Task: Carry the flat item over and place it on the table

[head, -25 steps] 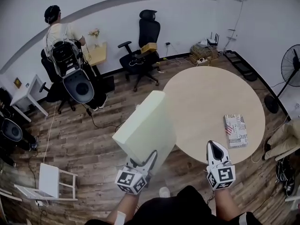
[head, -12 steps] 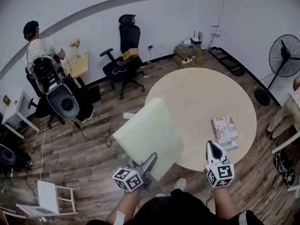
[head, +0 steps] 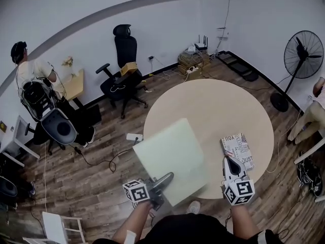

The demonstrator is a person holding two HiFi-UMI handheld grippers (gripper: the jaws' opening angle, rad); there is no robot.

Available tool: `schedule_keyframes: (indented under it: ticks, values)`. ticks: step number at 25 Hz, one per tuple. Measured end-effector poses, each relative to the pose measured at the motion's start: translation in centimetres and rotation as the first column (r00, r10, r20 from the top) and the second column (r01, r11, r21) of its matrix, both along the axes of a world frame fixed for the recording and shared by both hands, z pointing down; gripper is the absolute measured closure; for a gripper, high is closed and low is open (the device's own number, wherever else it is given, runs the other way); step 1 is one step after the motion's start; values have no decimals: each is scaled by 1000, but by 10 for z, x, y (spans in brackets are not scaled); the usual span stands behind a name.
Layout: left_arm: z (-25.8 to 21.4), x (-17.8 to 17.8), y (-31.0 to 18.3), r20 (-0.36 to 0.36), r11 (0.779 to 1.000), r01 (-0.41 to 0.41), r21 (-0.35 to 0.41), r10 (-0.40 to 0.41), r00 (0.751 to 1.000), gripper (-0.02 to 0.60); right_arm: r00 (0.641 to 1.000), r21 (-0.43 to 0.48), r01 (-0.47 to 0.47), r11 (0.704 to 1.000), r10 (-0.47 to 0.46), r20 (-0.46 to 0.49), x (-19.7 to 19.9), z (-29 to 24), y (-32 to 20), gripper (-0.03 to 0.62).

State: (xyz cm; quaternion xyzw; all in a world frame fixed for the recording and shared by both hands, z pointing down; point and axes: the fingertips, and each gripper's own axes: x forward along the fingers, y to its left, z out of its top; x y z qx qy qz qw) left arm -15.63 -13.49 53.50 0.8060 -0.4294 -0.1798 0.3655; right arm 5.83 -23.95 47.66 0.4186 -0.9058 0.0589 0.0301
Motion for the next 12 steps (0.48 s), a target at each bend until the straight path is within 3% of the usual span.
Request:
schedule_keyframes:
  ticks: [5, 8, 12]
  values:
    - [13, 19, -35, -113, 993, -109, -41, 104, 988, 311, 993, -5, 10, 1000, -9, 114, 21, -13, -27, 597]
    - [19, 29, -52, -171, 984, -172, -48, 162, 972, 311, 994, 14, 17, 1000, -19, 111, 30, -17, -35, 597]
    - [41, 36, -77, -190, 964, -244, -108, 221, 957, 311, 994, 8, 5, 1000, -6, 105, 38, -13, -46, 597]
